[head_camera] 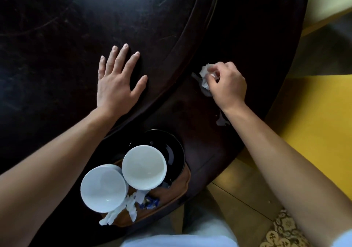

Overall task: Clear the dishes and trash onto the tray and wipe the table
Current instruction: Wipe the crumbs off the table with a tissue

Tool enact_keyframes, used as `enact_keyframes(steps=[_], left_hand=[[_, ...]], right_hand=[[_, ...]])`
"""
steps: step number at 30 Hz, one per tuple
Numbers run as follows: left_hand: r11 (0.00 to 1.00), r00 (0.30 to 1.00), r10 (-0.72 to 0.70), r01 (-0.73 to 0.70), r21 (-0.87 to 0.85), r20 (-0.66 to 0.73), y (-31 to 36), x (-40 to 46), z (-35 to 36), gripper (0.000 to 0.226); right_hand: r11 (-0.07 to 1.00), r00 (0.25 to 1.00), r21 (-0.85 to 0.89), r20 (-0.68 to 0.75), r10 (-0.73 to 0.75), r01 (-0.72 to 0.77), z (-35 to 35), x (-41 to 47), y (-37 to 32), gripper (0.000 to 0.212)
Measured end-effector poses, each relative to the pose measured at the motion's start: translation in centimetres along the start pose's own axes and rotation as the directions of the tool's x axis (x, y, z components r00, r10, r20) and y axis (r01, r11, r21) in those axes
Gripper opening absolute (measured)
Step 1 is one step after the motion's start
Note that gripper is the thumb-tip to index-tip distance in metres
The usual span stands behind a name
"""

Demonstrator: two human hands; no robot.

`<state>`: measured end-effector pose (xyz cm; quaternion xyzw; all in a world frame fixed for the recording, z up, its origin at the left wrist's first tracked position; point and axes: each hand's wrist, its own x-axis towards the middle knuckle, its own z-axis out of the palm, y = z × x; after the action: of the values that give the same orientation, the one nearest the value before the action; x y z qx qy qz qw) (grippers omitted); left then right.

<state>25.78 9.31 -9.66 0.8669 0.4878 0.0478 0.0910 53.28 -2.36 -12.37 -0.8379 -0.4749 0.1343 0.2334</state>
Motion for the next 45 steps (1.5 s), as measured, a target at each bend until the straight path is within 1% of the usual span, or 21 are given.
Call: enact_keyframes(steps=[6,12,14,18,21,24,30,34,38,42,45], left_hand=[[1.000,1.000,-0.005,0.005,-0.005,0.001,0.3,0.4,0.1,0.067],[1.000,1.000,-0.006,0.006,-0.016,-0.006,0.4,0.6,0.4,0.066],[1.000,1.000,-0.010,0.010,-0.024,-0.013,0.4,0.6,0.3,0.066],[0.999,1.000,-0.016,0.016,-0.029,-0.022,0.2,0.5,0.4,0.065],[0.999,1.000,-0.019,0.018,-0.033,-0.025,0.2,0.6,0.4,0.065],[0.999,0.999,-0.021,0.020,-0.040,-0.028,0.4,0.6,0.4,0.065],[0.999,0.999,-0.023,0.022,-0.036,-0.037,0.5,0.7,0.5,0.065],[0.999,0.999,-0.027,0.025,-0.043,-0.037,0.5,0.7,0.5,0.064],[0.999,0.999,-0.029,0.027,-0.048,-0.036,0.5,0.7,0.4,0.064],[0.999,0.999,-0.022,0.020,-0.050,-0.039,0.4,0.8,0.5,0.064],[0.998,0.999,-0.017,0.015,-0.057,-0.036,0.5,0.7,0.4,0.064]], right_hand=[[0.998,1.000,-0.060,0.002,-0.006,0.006,-0.8,-4.1,1.1,0.018],[0.999,0.999,-0.047,0.047,-0.003,0.005,-1.6,-7.3,1.8,0.014],[1.000,0.999,-0.013,0.050,-0.006,0.007,-2.0,-7.7,1.9,0.013],[0.993,0.997,0.122,-0.072,0.003,0.005,-2.4,-5.3,0.9,0.012],[0.988,0.992,0.154,-0.119,0.033,-0.014,-1.7,-2.4,-0.5,0.014],[0.986,0.997,0.164,-0.074,0.021,-0.009,-0.3,-0.3,-1.5,0.020],[0.999,0.995,0.020,0.092,-0.042,0.041,1.1,1.0,-2.4,0.029],[0.996,0.986,0.000,0.136,-0.094,0.095,0.4,-0.3,-2.0,0.026],[0.988,0.975,-0.010,0.158,-0.154,0.157,-0.6,-4.1,-1.0,0.022],[0.989,0.972,0.002,0.184,-0.146,0.149,-1.3,-7.3,-0.2,0.019],[0.993,0.976,0.031,0.184,-0.121,0.117,-1.9,-7.7,-0.1,0.014]])
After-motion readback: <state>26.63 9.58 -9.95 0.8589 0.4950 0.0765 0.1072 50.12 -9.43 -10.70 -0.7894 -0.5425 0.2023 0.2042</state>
